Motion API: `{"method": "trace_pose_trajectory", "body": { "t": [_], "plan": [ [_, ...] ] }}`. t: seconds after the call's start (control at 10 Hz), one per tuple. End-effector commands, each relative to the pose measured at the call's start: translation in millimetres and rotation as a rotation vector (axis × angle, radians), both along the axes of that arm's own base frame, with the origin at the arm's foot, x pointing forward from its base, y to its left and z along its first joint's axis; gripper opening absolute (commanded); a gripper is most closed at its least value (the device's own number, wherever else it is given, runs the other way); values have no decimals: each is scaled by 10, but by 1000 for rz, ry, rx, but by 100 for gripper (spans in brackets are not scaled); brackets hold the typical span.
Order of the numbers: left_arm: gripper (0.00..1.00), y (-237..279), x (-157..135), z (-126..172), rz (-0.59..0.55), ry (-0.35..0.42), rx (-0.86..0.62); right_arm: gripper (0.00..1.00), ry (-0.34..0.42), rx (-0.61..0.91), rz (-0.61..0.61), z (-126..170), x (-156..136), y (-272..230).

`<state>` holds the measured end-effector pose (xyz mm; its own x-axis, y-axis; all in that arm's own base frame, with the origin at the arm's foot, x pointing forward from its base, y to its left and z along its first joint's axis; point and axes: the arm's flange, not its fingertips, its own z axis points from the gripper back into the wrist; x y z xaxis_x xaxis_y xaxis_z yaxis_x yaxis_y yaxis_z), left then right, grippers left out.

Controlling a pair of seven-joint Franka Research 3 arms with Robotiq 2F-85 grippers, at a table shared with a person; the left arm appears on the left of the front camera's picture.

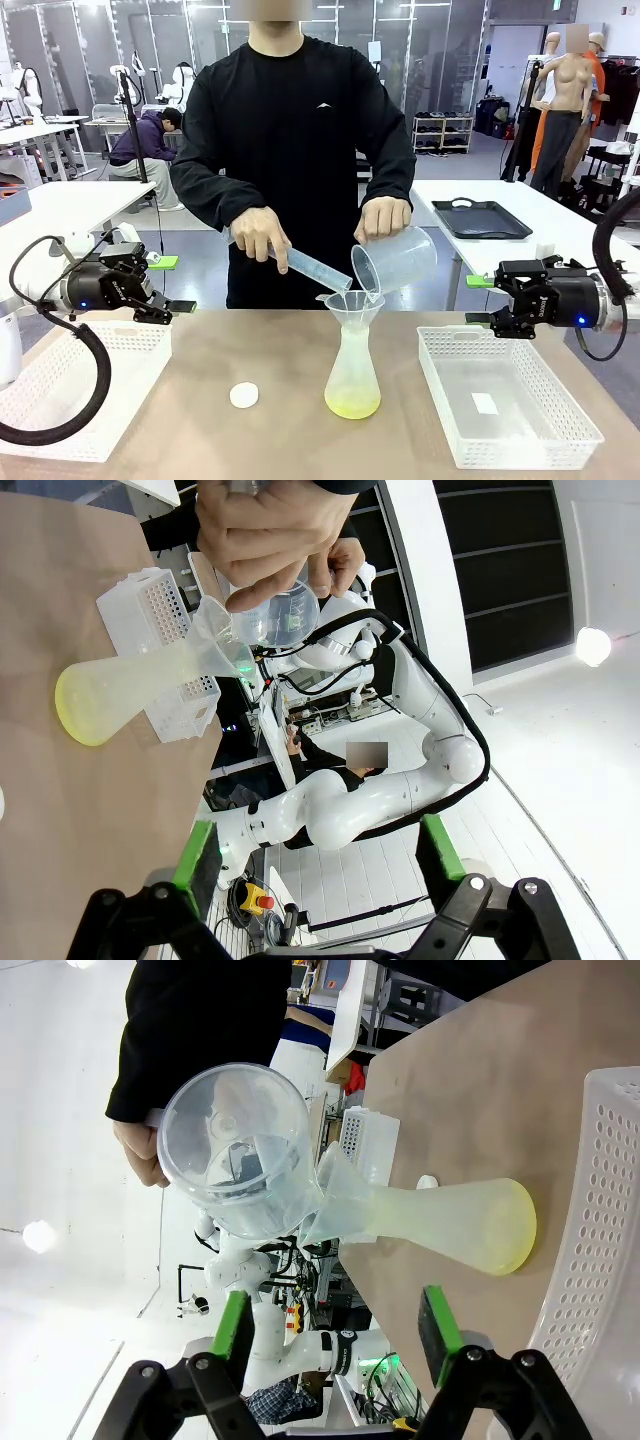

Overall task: Prepare the solutions needed for the experiment.
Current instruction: Once the solution is in the Big flask , pick up the Plastic Funnel and place it back into the right Organizing basket.

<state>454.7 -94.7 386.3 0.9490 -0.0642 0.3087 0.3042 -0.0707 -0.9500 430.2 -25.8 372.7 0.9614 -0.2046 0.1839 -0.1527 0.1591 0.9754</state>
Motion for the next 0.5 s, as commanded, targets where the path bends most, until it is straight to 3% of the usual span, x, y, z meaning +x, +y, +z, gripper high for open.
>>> {"method": "trace_pose_trajectory", "body": {
  "t": [0.0, 0.4],
  "plan": [
    [100, -8, 5, 12, 4, -3, -1, 84, -5, 3, 0, 23, -1, 4],
    [100, -8, 5, 12, 4, -3, -1, 84, -5, 3, 0, 23, -1, 4]
  ]
}}
